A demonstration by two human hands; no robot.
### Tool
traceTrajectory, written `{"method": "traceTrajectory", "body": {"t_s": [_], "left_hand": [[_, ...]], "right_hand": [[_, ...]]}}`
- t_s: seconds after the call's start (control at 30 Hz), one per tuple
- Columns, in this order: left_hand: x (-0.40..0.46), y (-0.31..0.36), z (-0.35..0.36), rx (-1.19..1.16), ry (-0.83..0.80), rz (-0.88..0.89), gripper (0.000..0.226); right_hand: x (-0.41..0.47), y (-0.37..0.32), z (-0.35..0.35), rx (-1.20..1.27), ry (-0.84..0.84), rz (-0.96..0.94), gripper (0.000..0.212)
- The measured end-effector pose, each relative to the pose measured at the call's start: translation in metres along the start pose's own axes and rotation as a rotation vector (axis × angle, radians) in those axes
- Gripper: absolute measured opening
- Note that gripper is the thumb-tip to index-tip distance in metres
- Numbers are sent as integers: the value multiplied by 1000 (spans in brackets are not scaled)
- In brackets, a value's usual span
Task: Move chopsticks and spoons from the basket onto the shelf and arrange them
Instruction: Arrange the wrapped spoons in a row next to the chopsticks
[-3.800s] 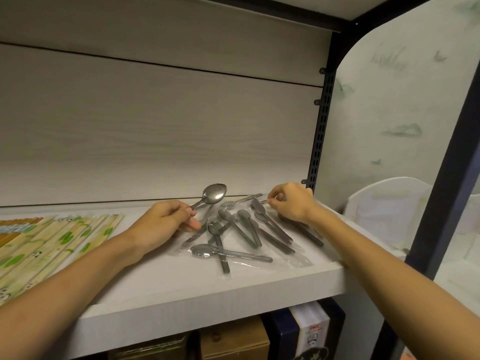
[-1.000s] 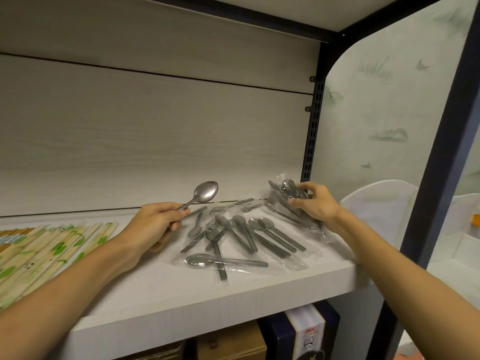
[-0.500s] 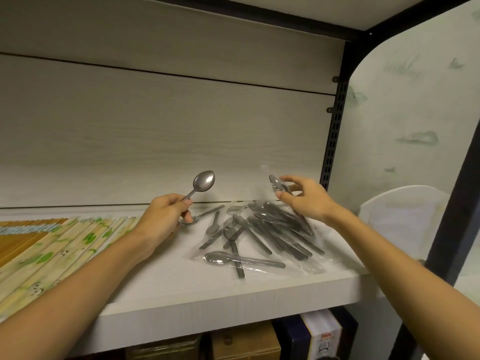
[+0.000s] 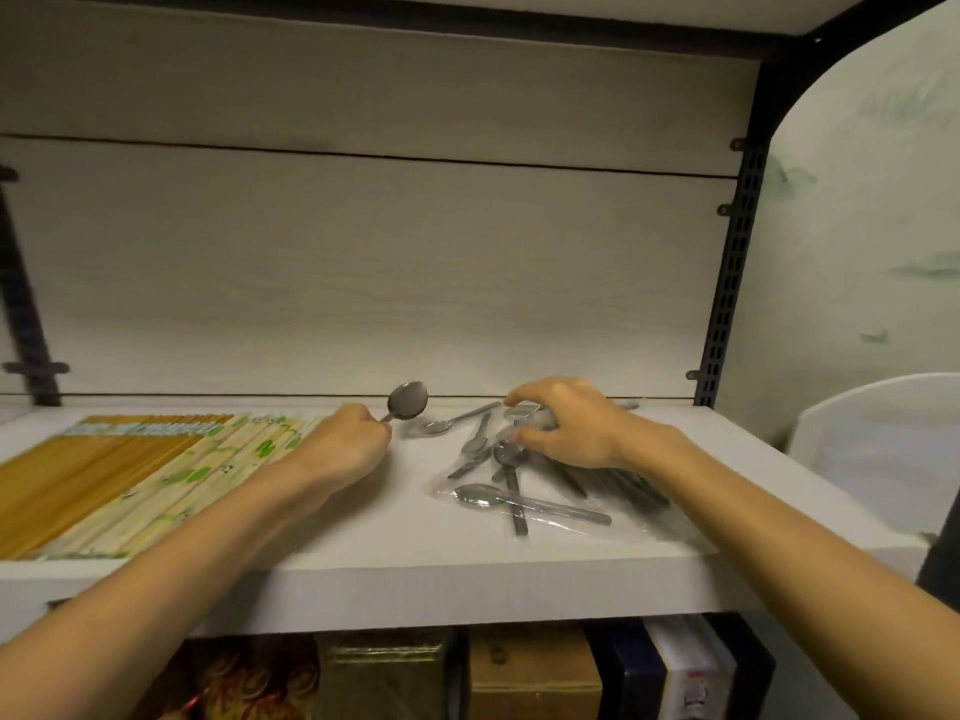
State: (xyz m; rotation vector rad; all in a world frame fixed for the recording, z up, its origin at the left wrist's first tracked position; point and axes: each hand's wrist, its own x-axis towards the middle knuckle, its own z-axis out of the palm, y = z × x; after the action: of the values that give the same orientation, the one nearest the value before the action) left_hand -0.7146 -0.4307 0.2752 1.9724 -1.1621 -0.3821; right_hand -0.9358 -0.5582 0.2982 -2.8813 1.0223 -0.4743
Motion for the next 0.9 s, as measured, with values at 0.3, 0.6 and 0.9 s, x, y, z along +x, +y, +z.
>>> {"method": "traceTrajectory", "body": {"t_s": [0.3, 0.6, 0.9], "left_hand": [[-17, 2, 3, 458, 126, 36, 15], [-22, 9, 5, 736, 213, 88, 17], [-4, 10, 8, 779, 183, 33, 22]], "right_hand": [[34, -39, 27, 17, -167, -113, 49], [49, -34, 42, 102, -264, -60, 56], [45, -16, 37, 222, -158, -37, 46]]}}
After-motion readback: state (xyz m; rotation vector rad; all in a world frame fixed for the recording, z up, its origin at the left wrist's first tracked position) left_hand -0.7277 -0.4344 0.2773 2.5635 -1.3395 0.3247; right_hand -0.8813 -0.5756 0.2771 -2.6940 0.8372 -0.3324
